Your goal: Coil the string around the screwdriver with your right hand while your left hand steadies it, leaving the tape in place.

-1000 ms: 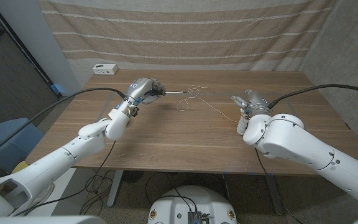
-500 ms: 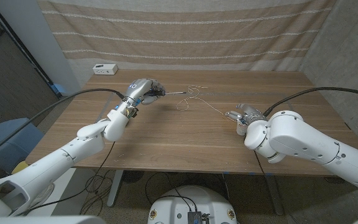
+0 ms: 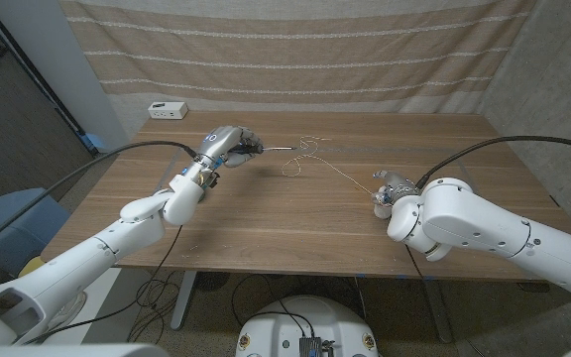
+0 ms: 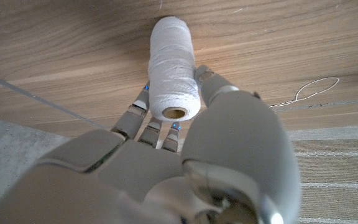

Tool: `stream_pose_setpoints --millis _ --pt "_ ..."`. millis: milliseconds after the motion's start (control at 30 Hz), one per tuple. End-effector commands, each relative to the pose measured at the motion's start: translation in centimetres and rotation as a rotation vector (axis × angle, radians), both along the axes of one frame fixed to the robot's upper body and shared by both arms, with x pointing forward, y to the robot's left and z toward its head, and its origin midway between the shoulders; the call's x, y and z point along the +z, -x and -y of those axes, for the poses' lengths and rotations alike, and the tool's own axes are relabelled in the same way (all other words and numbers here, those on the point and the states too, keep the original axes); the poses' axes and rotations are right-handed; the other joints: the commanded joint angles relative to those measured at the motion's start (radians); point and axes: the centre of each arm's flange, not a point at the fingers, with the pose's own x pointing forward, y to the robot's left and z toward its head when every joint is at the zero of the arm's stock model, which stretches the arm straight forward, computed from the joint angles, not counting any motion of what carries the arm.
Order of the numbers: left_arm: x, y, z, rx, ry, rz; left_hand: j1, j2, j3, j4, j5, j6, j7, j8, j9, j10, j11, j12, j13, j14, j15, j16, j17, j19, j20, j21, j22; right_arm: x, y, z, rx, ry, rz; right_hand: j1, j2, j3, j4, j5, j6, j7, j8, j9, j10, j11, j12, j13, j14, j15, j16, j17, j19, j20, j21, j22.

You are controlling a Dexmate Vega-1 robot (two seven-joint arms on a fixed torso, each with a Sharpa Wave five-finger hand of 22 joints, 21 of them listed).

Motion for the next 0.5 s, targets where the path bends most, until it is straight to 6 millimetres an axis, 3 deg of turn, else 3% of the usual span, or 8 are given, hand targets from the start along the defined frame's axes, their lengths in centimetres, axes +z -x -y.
stream_pose_setpoints --millis 33,67,100,167,233,333,433,500 --pt "-0.1 0.0 0.0 -0.003 -0.004 -0.010 0.111 0.124 0.023 0.012 0.000 0.084 0.051 -0.001 0.008 0.007 -0.003 -0.007 0.006 0.049 -0.087 -0.005 0.005 0.054 -0.208 0.010 0.005 -0.7 0.0 1.1 -0.269 -0.001 0.350 0.133 0.014 -0.071 -0.006 0.001 0.247 0.073 0.062 0.024 0.274 0.042 0.176 0.084 0.308 -0.184 0.245 0.231 0.211 -0.141 0.193 0.058" --pt "0.0 -0.1 0.0 -0.004 -0.003 -0.009 0.110 0.124 0.023 0.013 -0.001 0.084 0.049 -0.002 0.008 0.007 -0.003 -0.008 0.006 0.048 -0.087 -0.006 0.005 0.053 -0.208 0.011 0.005 -0.7 0.1 1.2 -0.279 -0.002 0.362 0.162 0.004 -0.094 -0.005 0.000 0.301 0.101 0.072 0.030 0.325 0.050 0.226 0.108 0.344 -0.189 0.282 0.284 0.240 -0.174 0.248 0.078" --pt "0.0 -0.1 0.0 -0.004 -0.003 -0.009 0.110 0.124 0.023 0.013 -0.001 0.083 0.050 -0.003 0.008 0.006 -0.002 -0.009 0.007 0.049 -0.088 -0.006 0.005 0.053 -0.208 0.011 0.005 -0.7 0.3 1.3 -0.288 0.000 0.375 0.196 -0.004 -0.107 -0.008 0.001 0.353 0.125 0.079 0.034 0.365 0.056 0.269 0.132 0.382 -0.195 0.303 0.322 0.259 -0.184 0.301 0.100" --pt "0.0 -0.1 0.1 -0.003 -0.003 -0.009 0.110 0.124 0.023 0.012 -0.001 0.083 0.051 -0.004 0.008 0.007 -0.003 -0.009 0.007 0.049 -0.087 -0.007 0.006 0.053 -0.208 0.012 0.005 -0.7 0.7 1.4 -0.324 0.009 0.416 0.220 0.015 -0.111 0.011 -0.003 0.469 0.178 0.098 0.039 0.453 0.067 0.359 0.182 0.504 -0.192 0.300 0.352 0.309 -0.196 0.423 0.148" --pt "0.0 -0.1 0.2 -0.001 -0.004 -0.009 0.110 0.124 0.024 0.012 -0.001 0.085 0.049 -0.004 0.009 0.007 -0.003 -0.010 0.009 0.049 -0.088 -0.008 0.006 0.052 -0.208 0.013 0.005 -0.8 1.1 1.5 -0.338 0.023 0.441 0.225 0.019 -0.111 0.017 -0.004 0.498 0.180 0.096 0.040 0.500 0.062 0.394 0.191 0.587 -0.190 0.300 0.370 0.318 -0.199 0.483 0.168" --pt "0.1 -0.1 0.2 0.000 -0.002 -0.009 0.109 0.124 0.024 0.012 -0.001 0.085 0.050 -0.006 0.009 0.007 -0.004 -0.011 0.010 0.050 -0.087 -0.009 0.007 0.051 -0.208 0.014 0.005 -0.9 1.7 1.6 -0.350 0.044 0.469 0.224 0.012 -0.116 0.020 -0.002 0.532 0.188 0.095 0.036 0.561 0.075 0.411 0.172 0.640 -0.187 0.284 0.380 0.340 -0.200 0.541 0.180" --pt "0.2 -0.1 0.3 0.001 -0.001 -0.008 0.109 0.124 0.024 0.012 -0.001 0.086 0.050 -0.007 0.009 0.008 -0.004 -0.012 0.010 0.051 -0.086 -0.009 0.008 0.051 -0.209 0.015 0.005 -1.0 2.1 1.7 -0.342 0.068 0.487 0.213 0.009 -0.121 0.028 0.002 0.544 0.194 0.088 0.030 0.582 0.078 0.412 0.157 0.675 -0.182 0.274 0.381 0.348 -0.200 0.569 0.184" --pt "0.2 0.0 0.3 0.001 0.000 -0.005 0.109 0.124 0.025 0.012 -0.001 0.087 0.050 -0.008 0.009 0.010 -0.003 -0.014 0.009 0.050 -0.088 -0.011 0.009 0.050 -0.209 0.016 0.005 -1.0 2.4 1.9 -0.299 0.047 0.544 0.207 0.008 -0.125 0.033 0.005 0.548 0.198 0.080 0.024 0.580 0.102 0.403 0.145 0.688 -0.179 0.262 0.380 0.355 -0.200 0.589 0.185"
